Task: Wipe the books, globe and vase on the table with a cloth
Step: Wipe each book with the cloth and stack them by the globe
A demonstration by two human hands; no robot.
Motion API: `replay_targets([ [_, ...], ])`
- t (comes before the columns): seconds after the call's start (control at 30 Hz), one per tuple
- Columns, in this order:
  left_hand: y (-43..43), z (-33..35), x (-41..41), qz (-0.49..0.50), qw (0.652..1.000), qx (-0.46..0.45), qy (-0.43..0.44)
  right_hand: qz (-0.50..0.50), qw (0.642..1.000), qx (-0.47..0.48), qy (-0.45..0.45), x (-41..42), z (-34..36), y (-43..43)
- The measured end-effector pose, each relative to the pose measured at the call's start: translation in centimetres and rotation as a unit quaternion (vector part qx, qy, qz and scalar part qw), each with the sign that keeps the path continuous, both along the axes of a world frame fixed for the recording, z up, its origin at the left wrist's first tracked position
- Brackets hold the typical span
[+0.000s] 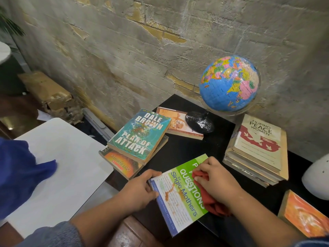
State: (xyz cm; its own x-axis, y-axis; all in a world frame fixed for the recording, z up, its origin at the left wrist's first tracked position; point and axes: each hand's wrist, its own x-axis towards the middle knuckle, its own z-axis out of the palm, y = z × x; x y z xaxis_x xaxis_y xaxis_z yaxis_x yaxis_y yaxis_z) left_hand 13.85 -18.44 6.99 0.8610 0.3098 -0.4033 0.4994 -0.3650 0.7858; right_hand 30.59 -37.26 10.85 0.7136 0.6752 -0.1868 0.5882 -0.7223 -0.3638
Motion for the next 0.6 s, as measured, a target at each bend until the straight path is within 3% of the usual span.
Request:
replay_targets([
  [0.1,-0.1,0.1,-0.1,0.004,1.0,-0.005,0.002,-0.048,0.997,-0.011,-0.051,0.1,-0.2,0.6],
  [0.23,0.0,-0.1,-0.1,0.005,1.0,0.006,-0.001,0.052,0.999,-0.006,-0.005,-0.3,-0.1,0.8],
  [0.37,-0.1,0.0,-0.1,0.004,1.0,0.003,0.0,0.0,0.999,-0.02,-0.036,0.8,0.1,1.5],
  [0.5,0.0,0.1,-0.1,0.008,1.0,-0.001,-0.001,0.106,0.994,-0.018,-0.005,0.2,0.1,2.0],
  [0.6,-0.1,0.2,0.0,0.008,1.0,-0.004,0.0,0.104,0.994,-0.02,0.015,1.4,0.6,2.2],
])
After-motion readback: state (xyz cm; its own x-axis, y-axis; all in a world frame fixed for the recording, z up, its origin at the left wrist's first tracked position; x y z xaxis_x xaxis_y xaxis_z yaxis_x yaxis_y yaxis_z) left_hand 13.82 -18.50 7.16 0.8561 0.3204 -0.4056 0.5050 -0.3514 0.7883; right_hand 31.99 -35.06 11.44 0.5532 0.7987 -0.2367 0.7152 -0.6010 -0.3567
